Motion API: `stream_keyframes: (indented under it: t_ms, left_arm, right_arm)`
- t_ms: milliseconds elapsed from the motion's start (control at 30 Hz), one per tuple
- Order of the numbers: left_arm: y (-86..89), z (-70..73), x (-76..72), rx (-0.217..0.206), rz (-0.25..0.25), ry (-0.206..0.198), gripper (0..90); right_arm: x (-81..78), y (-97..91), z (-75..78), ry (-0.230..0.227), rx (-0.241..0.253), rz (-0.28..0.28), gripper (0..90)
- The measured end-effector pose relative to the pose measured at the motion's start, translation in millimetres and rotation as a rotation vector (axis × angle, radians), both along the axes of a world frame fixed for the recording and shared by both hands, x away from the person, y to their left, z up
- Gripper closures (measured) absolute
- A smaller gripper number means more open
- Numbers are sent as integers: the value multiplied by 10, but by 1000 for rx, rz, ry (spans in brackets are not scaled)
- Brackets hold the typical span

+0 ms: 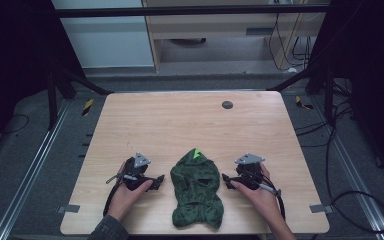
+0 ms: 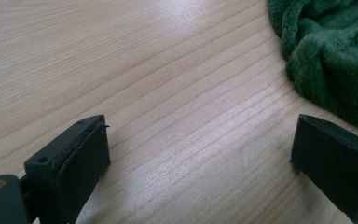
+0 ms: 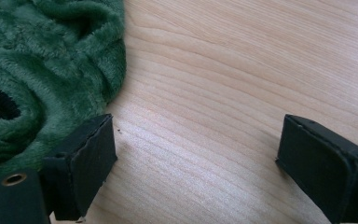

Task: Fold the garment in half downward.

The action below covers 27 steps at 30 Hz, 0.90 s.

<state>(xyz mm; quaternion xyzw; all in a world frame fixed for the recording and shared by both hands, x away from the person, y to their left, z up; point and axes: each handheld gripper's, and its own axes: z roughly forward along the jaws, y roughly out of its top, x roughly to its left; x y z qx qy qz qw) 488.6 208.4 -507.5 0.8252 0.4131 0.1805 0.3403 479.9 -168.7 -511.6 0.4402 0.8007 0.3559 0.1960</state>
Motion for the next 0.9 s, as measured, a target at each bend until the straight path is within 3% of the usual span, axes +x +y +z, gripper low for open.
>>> stream_keyframes:
  t_ms: [167, 300, 333, 400, 500, 733, 900]
  left_arm:
    - [-31, 38, 15, 0, -25, 23, 70]
    - [-66, 106, 45, -24, -47, 60, 119]
    - [-83, 124, 50, -22, -51, 69, 135]
    - [-123, 185, 67, 30, -78, 89, 146]
    - [-201, 280, 102, 62, -110, 102, 212]
    - [-406, 513, 302, 73, -170, 118, 297]
    - [-520, 541, 406, 84, -188, 124, 366]
  right_arm:
    - [-7, -4, 0, -2, -4, -1, 124]
    - [-9, 12, 43, 19, -22, 13, 207]
    - [-1, 38, 82, 44, -31, 30, 249]
    - [12, 80, 130, 61, -39, 61, 294]
    - [71, 217, 249, 109, -58, 119, 372]
    - [280, 415, 403, 139, -47, 202, 501]
    - [392, 520, 430, 153, -50, 235, 554]
